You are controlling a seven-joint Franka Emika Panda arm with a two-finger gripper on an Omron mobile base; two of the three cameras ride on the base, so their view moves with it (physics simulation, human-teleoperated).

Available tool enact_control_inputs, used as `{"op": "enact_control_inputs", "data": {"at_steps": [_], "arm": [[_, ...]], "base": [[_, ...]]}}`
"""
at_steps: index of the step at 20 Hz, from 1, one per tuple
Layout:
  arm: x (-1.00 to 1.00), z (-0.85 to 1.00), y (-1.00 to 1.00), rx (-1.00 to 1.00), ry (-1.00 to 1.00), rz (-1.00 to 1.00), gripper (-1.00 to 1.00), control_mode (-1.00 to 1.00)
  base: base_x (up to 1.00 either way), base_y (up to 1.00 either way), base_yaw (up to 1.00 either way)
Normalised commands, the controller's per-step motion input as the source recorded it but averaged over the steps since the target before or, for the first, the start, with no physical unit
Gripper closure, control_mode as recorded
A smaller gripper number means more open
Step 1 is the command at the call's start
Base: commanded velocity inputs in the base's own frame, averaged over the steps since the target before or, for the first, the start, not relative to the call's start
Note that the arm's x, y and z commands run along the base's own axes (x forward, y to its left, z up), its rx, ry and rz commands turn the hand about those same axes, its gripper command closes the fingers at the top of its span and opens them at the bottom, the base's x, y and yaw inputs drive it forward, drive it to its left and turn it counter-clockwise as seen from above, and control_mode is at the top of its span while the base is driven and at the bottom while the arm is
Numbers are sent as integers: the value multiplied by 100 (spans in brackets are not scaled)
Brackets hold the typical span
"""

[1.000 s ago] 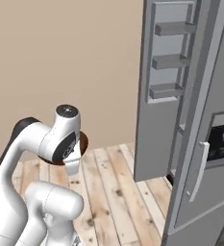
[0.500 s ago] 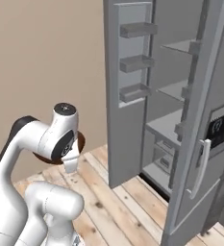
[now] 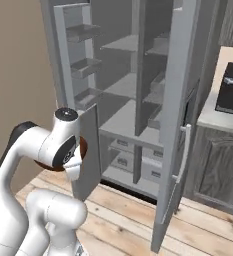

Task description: Place one of the steaks on the plate and the other in the bowl. Then place the bowl in the fridge.

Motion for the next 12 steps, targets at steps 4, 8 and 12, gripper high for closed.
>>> {"op": "enact_control_inputs", "data": {"at_steps": [4, 8, 12], "arm": [[0, 0, 0, 0, 0, 0, 100, 100], [0, 0, 0, 0, 0, 0, 100, 100], [0, 0, 0, 0, 0, 0, 100, 100]], "base": [[48, 54, -77], [55, 65, -68], [47, 73, -61]]}}
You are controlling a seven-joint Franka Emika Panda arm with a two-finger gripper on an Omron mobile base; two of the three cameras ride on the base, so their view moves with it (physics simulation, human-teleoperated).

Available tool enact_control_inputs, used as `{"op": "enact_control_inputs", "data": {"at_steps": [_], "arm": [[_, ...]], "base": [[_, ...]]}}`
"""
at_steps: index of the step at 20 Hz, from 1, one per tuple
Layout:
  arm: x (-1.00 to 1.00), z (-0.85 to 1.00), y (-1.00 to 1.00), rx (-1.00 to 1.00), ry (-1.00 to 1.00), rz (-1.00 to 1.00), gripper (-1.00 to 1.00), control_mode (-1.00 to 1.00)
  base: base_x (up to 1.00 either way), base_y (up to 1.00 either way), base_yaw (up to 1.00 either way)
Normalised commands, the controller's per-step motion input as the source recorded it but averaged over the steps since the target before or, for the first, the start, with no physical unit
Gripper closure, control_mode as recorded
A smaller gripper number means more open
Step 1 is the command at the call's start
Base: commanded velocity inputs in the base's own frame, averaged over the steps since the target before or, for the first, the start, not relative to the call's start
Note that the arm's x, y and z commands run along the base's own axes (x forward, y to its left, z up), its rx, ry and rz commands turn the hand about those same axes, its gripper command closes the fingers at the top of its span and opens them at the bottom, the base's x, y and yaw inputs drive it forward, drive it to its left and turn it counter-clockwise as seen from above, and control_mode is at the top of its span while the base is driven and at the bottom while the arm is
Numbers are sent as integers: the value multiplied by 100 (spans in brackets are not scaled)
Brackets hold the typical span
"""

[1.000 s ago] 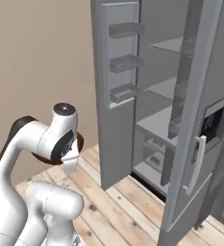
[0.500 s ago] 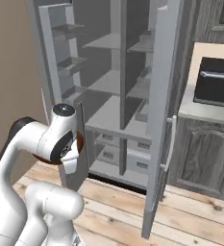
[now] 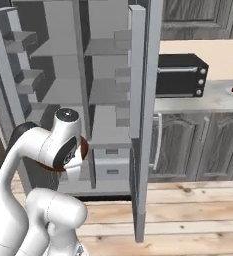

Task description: Place one of the steaks on the plate and the other in the bowl. Then place the bowl in the fridge.

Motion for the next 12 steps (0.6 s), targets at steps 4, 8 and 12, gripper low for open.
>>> {"op": "enact_control_inputs", "data": {"at_steps": [4, 8, 12], "arm": [[0, 0, 0, 0, 0, 0, 100, 100], [0, 0, 0, 0, 0, 0, 100, 100], [0, 0, 0, 0, 0, 0, 100, 100]], "base": [[42, 94, -43], [41, 91, -29], [54, -13, 4]]}}
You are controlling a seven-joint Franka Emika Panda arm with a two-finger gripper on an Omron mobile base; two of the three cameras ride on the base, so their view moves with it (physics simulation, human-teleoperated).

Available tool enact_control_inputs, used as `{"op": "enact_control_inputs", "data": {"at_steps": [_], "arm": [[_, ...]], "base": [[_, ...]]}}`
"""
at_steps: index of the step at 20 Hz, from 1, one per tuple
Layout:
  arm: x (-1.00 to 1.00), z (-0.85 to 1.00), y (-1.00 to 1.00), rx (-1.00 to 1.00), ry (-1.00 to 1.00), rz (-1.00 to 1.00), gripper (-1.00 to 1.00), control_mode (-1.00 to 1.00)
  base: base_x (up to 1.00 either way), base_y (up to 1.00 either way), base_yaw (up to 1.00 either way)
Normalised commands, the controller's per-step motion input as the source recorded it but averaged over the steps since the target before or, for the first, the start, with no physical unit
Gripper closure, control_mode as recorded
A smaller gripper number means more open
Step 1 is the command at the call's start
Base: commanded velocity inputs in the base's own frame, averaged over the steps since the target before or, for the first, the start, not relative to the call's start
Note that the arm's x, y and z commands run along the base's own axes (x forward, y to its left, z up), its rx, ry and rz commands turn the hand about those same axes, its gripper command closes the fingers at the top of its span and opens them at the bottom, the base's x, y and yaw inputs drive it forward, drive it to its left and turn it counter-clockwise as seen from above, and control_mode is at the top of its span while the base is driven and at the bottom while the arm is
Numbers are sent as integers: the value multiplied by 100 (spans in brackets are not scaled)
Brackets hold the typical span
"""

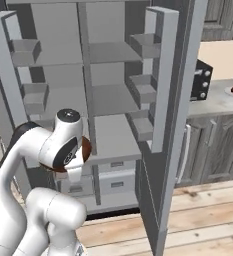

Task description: Place one of the steaks on the plate and the other in the bowl. Then place the bowl in the fridge.

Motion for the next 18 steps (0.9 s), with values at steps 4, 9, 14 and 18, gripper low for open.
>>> {"op": "enact_control_inputs", "data": {"at_steps": [4, 9, 14, 18], "arm": [[0, 0, 0, 0, 0, 0, 100, 100], [0, 0, 0, 0, 0, 0, 100, 100], [0, 0, 0, 0, 0, 0, 100, 100], [0, 0, 0, 0, 0, 0, 100, 100]], "base": [[2, -70, 10], [5, -23, 2], [44, 7, 0], [55, -5, 1]]}}
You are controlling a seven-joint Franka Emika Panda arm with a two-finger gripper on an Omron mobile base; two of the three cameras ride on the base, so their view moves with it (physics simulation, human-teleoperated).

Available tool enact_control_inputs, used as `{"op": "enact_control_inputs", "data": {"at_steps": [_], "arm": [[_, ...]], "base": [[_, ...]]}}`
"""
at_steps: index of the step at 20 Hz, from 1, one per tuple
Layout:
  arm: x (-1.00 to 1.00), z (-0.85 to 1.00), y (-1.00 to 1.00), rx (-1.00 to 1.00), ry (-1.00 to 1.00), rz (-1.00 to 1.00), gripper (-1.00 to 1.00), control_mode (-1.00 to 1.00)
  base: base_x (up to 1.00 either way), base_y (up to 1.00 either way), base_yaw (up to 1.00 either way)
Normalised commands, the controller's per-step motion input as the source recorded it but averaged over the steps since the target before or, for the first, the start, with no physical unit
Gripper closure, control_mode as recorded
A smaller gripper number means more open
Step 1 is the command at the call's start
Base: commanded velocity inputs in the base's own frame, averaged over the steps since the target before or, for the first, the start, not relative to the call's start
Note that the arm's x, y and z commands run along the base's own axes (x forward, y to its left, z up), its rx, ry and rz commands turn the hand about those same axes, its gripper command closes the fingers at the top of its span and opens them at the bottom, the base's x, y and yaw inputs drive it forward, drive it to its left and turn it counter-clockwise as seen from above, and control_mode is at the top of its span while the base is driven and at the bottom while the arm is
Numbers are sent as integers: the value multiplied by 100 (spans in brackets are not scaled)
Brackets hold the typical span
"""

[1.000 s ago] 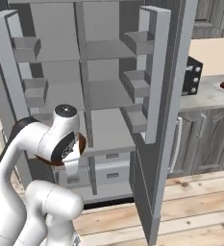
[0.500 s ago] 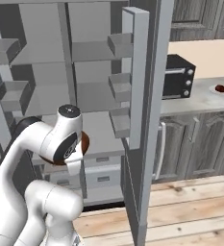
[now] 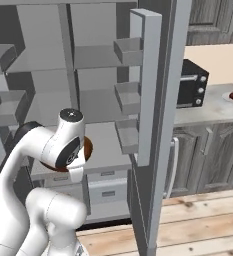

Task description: Place one of the steaks on the plate and the other in the bowl. Then place the bowl in the fridge.

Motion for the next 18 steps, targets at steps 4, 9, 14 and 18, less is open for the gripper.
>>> {"op": "enact_control_inputs", "data": {"at_steps": [4, 9, 14, 18], "arm": [[0, 0, 0, 0, 0, 0, 100, 100], [0, 0, 0, 0, 0, 0, 100, 100], [0, 0, 0, 0, 0, 0, 100, 100], [0, 0, 0, 0, 0, 0, 100, 100]], "base": [[24, -21, 8], [29, -13, 11], [54, -11, 2], [51, -2, 0]]}}
